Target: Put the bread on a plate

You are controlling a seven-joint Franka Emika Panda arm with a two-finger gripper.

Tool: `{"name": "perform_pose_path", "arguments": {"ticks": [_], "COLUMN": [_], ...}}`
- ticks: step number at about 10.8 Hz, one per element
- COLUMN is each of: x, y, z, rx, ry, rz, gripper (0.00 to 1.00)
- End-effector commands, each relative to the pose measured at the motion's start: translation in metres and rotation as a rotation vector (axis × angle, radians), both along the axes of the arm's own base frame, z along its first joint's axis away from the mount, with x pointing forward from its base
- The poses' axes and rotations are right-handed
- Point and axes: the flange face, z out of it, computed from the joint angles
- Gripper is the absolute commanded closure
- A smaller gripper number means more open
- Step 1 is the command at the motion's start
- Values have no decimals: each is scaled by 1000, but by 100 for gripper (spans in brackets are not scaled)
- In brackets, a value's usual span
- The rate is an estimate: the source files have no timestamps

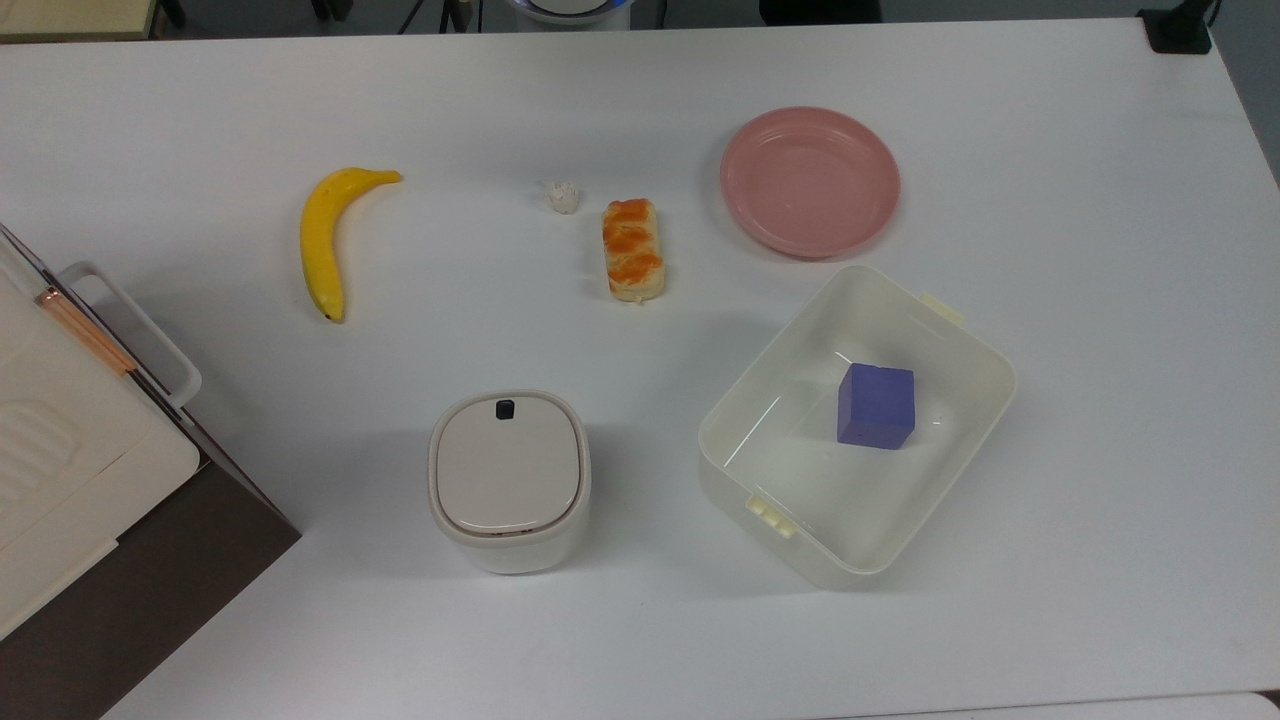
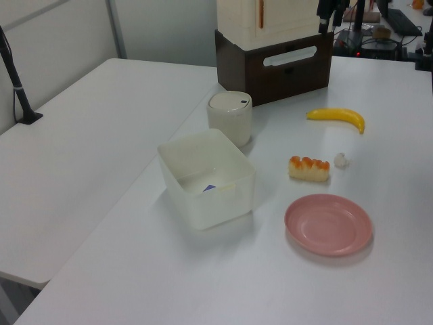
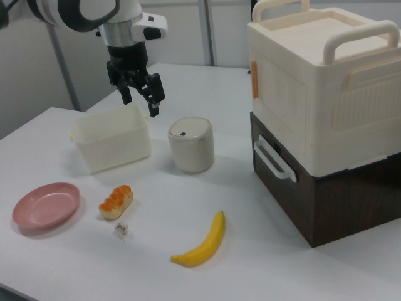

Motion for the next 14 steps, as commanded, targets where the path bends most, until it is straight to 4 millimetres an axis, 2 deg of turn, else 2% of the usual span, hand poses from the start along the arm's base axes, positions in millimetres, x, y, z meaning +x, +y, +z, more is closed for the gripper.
{"name": "perform_pose_path", "arguments": {"ticks": [1, 5, 14], "x": [-3, -6, -10], "y": [5, 5, 3], "z": [-1, -4, -7], "rx": [-27, -27, -8], "ry": [-1, 26, 54], "rz": [31, 93, 108], "gripper": [0, 0, 0]}}
